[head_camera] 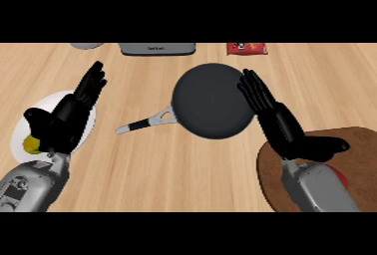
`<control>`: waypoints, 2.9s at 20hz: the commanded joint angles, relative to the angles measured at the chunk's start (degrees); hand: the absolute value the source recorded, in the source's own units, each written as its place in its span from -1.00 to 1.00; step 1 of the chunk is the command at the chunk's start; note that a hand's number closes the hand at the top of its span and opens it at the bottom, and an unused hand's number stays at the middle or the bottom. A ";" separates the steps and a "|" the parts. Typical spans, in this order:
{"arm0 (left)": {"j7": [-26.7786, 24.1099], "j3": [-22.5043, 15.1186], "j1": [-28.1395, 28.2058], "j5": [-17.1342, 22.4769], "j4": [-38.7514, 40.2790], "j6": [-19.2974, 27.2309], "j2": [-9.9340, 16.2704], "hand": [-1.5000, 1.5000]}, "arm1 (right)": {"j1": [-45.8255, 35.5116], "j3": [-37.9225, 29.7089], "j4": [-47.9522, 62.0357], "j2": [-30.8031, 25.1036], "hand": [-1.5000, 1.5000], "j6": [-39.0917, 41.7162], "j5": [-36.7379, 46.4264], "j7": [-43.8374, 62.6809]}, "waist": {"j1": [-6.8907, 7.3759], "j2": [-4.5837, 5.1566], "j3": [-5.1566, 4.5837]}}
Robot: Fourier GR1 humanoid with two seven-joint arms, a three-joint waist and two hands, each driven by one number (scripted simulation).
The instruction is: Pick the tomato from the cutting board and place it in the pan
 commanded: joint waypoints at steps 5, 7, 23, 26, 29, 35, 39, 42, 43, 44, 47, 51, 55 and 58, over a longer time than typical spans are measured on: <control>2.30 6.51 10.12 -3.06 9.30 2.99 7.13 0.00 | 1.00 -7.04 -7.09 -12.62 -1.00 18.55 -12.50 2.18 | -0.76 1.36 -1.76; 3.73 5.69 9.63 -2.01 9.11 3.43 5.35 0.00 | 2.62 -18.67 -6.98 1.54 -1.00 1.23 -18.94 -7.80 | -6.42 0.61 1.14; 1.83 11.47 11.30 -1.80 16.75 -0.78 7.58 0.00 | 26.90 -33.64 -5.88 -30.60 -1.00 21.95 -5.87 -13.12 | -1.61 1.33 -1.82; -0.57 10.71 12.08 -2.56 19.13 -0.47 6.16 0.00 | 28.59 -33.94 -11.02 -38.33 -1.00 22.41 -1.03 -7.62 | -2.55 1.23 -2.00; -0.44 10.74 10.64 -3.11 20.01 0.67 5.13 0.00 | 26.24 -30.37 -15.84 -42.71 -1.00 20.23 6.77 -1.57 | -1.64 1.51 -2.07; -1.20 11.83 10.91 -1.34 21.33 -3.20 5.73 0.00 | 24.09 -27.16 -20.54 -51.01 -1.00 24.44 12.73 9.31 | -0.60 1.60 -1.95; 0.08 10.95 12.45 -3.19 16.82 -1.51 5.53 0.00 | 24.99 -24.05 -27.54 -52.53 -1.00 25.97 16.40 17.44 | -0.57 1.26 -1.85; -2.69 12.43 8.94 -3.21 23.53 -2.87 4.35 0.00 | 23.47 -15.75 -30.00 -48.24 -1.00 23.37 24.81 20.80 | -0.64 1.65 -1.86; 0.36 11.15 7.05 -4.80 21.69 -1.45 3.72 0.00 | 23.96 -15.21 -30.58 -47.76 -1.00 24.53 25.50 21.44 | -0.93 1.54 -1.82; 3.11 11.07 9.75 -4.17 16.36 -1.56 5.07 0.00 | 22.32 -13.96 -30.92 -48.97 -1.00 26.47 24.39 25.63 | -0.02 1.44 -1.81; 0.60 13.63 11.06 -3.56 18.44 -4.51 5.61 0.00 | 21.19 -10.06 -29.82 -43.20 -1.00 26.90 29.15 26.86 | -0.54 1.46 -1.80; 0.14 12.38 9.82 -6.95 19.40 -2.83 1.45 0.00 | 16.10 -8.34 -25.17 -38.30 -1.00 29.44 34.11 26.28 | -0.53 1.51 -1.79; 3.72 14.30 8.97 -7.29 17.40 -4.12 2.50 0.00 | 23.70 -11.65 -27.81 -37.61 -1.00 28.45 40.28 23.77 | -1.17 1.38 -1.78; 0.47 15.40 8.69 -8.76 22.01 -4.66 1.02 0.00 | 19.58 -9.08 -24.45 -33.73 -1.00 29.55 44.74 23.89 | -0.89 1.48 -1.79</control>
